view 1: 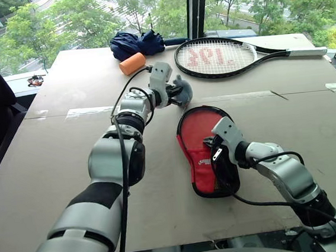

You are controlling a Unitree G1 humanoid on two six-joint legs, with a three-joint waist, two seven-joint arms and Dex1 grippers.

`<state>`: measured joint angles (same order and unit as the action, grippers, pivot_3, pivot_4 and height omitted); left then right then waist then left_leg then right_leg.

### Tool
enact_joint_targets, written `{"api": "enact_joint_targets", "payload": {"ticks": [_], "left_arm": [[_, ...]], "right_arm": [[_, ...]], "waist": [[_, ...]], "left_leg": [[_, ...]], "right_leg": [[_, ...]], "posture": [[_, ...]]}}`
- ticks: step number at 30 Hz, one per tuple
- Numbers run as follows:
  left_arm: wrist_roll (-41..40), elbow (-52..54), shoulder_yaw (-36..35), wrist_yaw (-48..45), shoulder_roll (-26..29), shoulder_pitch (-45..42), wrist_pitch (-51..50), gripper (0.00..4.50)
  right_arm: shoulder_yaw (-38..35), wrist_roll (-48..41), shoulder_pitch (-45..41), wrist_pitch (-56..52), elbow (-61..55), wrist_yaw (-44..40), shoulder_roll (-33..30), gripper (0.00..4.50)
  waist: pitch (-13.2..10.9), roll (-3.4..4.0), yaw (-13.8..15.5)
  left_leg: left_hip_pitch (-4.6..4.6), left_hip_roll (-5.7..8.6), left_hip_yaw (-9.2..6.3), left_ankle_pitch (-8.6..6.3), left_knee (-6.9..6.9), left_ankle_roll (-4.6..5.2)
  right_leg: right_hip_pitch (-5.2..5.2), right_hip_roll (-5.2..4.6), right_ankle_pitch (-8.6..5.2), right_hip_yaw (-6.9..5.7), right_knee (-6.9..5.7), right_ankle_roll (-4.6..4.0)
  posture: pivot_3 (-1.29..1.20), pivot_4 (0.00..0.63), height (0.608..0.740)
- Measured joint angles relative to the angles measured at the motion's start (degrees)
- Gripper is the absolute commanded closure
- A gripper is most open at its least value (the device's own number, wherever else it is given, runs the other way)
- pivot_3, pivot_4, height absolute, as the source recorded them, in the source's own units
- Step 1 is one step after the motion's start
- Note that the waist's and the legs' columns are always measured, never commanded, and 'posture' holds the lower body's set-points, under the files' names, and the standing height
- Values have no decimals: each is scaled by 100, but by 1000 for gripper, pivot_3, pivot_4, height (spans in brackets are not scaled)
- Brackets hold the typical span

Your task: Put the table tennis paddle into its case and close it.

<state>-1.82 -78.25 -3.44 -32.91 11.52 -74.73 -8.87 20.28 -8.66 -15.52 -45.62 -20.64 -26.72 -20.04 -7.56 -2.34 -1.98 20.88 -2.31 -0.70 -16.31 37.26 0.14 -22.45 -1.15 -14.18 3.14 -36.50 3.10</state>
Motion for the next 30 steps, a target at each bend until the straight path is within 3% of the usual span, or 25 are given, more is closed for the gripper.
{"api": "enact_joint_targets", "payload": {"ticks": [7, 13, 17, 22, 25, 28, 30], "left_arm": [[422, -65, 60, 752, -681, -284, 338, 4463], [621, -124, 62, 1314, -1597, -432, 843, 4463], [581, -126, -74, 972, -2102, -497, 1082, 4463], [536, -126, -101, 379, -2104, -496, 1087, 4463], [570, -126, -100, 474, -2039, -496, 1083, 3560], [553, -118, -140, 649, -1925, -498, 1083, 2009], [452, -116, -296, 681, -1892, -506, 1087, 1383]], "right_arm": [[7, 79, 18, 0, -27, -17, 15, 4500], [14, 118, 36, 1, -33, -20, 91, 4500], [29, 146, 53, -1, -36, -20, 198, 4500], [33, 162, 88, -1, -61, -19, 217, 4500], [33, 166, 96, -1, -60, -19, 229, 4500], [33, 167, 100, -1, -53, -20, 252, 4500], [34, 166, 99, 0, -48, -20, 263, 4500]], "waist": [[0, 0, 7], [-3, 6, 3], [-4, 11, 6], [-4, 17, -4], [-4, 17, -4], [-3, 19, -16], [-3, 19, -23]], "left_leg": [[3, 1, -1, 0, -2, 0], [2, 1, -1, 0, -5, 0], [4, 3, -1, 0, -5, 0], [3, 5, -4, 0, -5, 0], [3, 4, -4, 0, -6, 0], [2, 4, -5, 0, -7, 0], [1, 4, -6, 0, -8, 0]], "right_leg": [[0, 0, 0, -2, 5, 0], [0, 2, 0, -1, 7, 1], [0, 2, -1, 1, 11, 1], [0, 4, -1, 2, 13, 2], [0, 4, -1, 3, 14, 2], [0, 4, -1, 3, 14, 3], [0, 4, -1, 3, 14, 3]], "posture": [[0, 150, 740], [0, 150, 740], [0, 150, 740], [0, 150, 740], [0, 150, 740], [0, 150, 740], [0, 150, 740]]}}
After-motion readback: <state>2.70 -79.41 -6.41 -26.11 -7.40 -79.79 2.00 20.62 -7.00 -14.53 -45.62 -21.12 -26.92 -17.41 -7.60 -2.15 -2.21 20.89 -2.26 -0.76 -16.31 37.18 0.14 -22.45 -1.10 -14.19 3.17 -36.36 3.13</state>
